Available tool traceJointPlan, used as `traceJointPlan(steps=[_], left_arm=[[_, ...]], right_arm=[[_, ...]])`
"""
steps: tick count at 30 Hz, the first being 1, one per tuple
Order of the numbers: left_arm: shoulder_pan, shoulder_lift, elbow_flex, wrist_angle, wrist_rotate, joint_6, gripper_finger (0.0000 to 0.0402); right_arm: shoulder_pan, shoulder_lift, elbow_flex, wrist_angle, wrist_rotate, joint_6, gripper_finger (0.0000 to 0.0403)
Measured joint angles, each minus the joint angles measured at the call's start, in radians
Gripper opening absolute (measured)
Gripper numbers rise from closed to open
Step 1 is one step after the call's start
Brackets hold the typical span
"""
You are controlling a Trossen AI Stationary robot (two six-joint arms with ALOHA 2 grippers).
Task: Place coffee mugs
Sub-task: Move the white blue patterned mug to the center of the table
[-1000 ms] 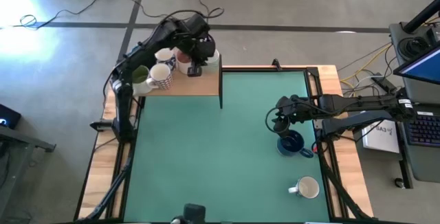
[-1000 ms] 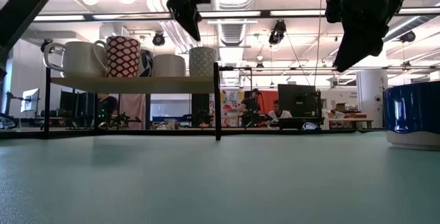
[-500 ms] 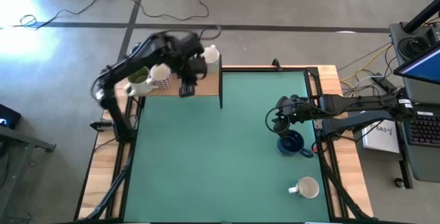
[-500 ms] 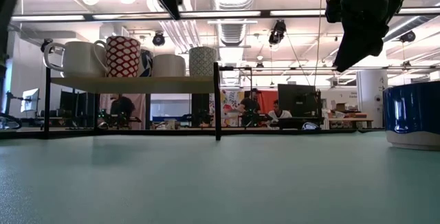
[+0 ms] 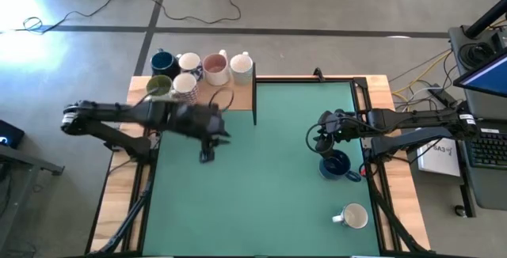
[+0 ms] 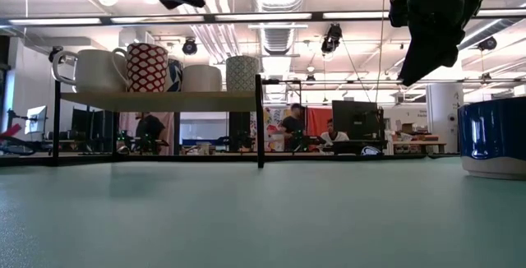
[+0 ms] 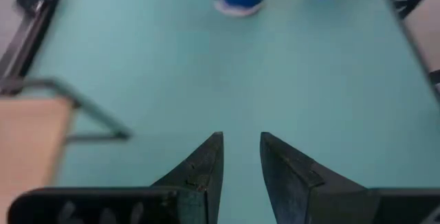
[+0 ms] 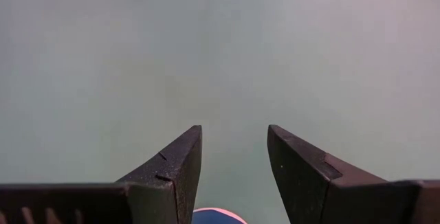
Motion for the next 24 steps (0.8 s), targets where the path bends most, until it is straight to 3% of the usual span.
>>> traceJointPlan(steps=[5, 10, 21, 24], left_arm=[[-0.133, -0.037, -0.235, 0.355, -0.071, -0.015, 0.0079], [-0.200, -0.024, -0.356, 0.635, -0.105, -0.013, 0.0079], [-0.233, 0.073, -0.363, 0.819, -0.112, 0.007, 0.0079], [-0.248, 0.100, -0.363, 0.823, -0.192, 0.008, 0.0079]], right_arm=[[0.000, 0.000, 0.000, 0.000, 0.000, 0.000, 0.0155], [0.000, 0.000, 0.000, 0.000, 0.000, 0.000, 0.0155], [0.000, 0.000, 0.000, 0.026, 0.000, 0.000, 0.0155], [0.000, 0.000, 0.000, 0.055, 0.000, -0.001, 0.0155]])
